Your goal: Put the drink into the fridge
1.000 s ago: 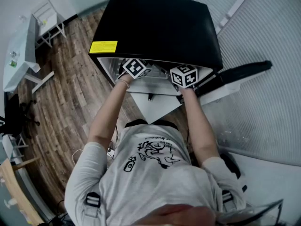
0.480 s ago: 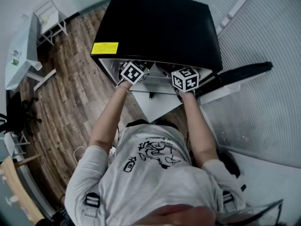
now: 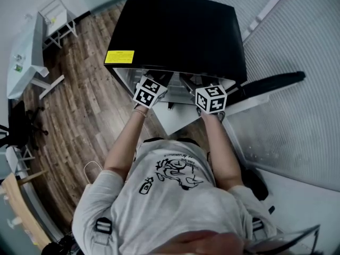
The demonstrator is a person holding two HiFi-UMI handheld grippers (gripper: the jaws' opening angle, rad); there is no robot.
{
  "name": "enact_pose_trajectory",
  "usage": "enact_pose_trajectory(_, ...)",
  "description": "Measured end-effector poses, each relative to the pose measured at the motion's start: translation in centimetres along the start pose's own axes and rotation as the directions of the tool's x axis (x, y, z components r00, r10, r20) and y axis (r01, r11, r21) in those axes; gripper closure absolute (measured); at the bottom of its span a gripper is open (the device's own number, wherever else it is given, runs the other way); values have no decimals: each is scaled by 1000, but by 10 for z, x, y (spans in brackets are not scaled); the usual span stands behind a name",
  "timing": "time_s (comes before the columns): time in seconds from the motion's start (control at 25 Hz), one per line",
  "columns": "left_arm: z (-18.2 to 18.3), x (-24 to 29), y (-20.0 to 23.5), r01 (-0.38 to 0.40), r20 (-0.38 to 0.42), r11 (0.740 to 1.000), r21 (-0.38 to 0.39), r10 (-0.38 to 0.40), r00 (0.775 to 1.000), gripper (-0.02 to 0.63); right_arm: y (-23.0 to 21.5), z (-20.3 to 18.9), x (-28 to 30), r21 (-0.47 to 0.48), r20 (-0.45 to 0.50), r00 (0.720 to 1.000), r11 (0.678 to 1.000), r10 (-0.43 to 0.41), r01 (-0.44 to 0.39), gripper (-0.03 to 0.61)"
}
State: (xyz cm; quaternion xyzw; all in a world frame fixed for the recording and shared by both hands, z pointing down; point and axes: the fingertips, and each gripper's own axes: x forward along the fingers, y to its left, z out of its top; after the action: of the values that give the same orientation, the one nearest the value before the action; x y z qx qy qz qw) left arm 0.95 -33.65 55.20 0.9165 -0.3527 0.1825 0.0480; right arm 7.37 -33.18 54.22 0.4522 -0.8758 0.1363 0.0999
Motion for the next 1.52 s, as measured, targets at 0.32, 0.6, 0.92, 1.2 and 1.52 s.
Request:
enact_pose_trajectory(0.32,26,-37,-38,10,104,994,-109,1,995,612,23,12,-51,24,25,1000,1000,9,-10,224)
enact_pose_trajectory(0.6,63,-80,-75,36,212,986,-160,-1,977,612,58,41,-98,0,78,995,998,61,-61,305)
enact_pose_trajectory(0.92,109,-133,-111,63,333,987,-147,-10,943,612,108,68,-143,-68,118,987,992,113,-105,434)
enact_pose_trajectory(1.2,131,-171,-133,69,382,988,-137,-11,924,612,127,91,-172,-34,167,978,993,121,-117,496)
enact_pose_trajectory(1.52,114,-175,-148,65,343,993,-103,-26,939,612,141,94,-180,-71,183,979,994,93,-81,528)
